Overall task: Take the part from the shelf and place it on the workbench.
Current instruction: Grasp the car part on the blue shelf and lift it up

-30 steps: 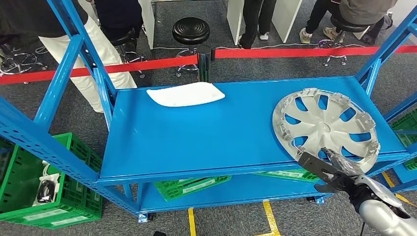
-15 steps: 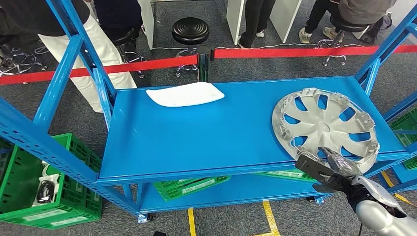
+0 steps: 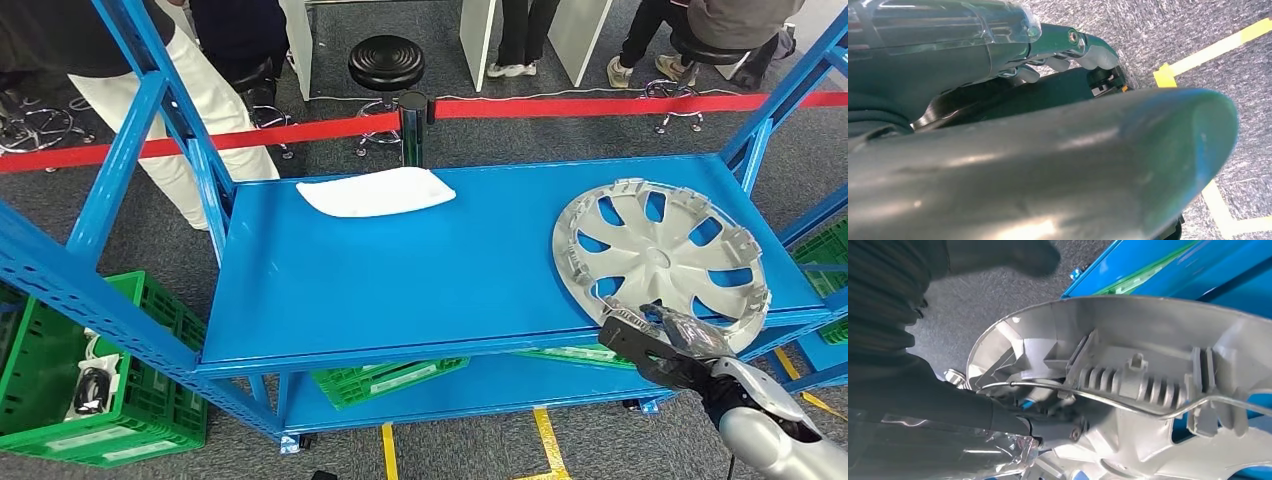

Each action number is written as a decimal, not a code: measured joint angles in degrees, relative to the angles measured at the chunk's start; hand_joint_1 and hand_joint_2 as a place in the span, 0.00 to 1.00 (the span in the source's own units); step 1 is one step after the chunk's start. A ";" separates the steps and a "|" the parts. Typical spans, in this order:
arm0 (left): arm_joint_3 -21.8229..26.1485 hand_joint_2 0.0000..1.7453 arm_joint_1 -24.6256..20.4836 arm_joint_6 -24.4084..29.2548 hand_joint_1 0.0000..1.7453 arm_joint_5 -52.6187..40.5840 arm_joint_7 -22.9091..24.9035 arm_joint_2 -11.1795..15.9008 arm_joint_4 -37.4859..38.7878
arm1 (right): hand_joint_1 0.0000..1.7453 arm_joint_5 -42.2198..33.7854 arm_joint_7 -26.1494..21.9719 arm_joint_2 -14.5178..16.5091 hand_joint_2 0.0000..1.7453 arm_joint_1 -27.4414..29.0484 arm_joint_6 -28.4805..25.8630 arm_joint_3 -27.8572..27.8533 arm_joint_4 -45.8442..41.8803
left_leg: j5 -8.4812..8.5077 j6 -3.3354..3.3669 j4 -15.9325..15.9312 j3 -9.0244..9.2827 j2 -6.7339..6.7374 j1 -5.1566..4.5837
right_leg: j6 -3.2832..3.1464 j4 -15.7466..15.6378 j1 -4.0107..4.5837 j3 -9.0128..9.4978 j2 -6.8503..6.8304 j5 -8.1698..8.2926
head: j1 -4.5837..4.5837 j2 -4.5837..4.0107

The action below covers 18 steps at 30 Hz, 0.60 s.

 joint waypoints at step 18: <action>0.04 0.00 0.02 1.10 0.00 0.73 -0.53 0.02 0.00 | 1.00 -0.09 -0.89 0.45 1.00 -0.67 -1.01 0.42 0.79 | 0.00 0.00 0.00 -0.01 0.03 -0.01 | 0.00 0.00 0.00 0.00 0.02 0.00 | -0.02 0.00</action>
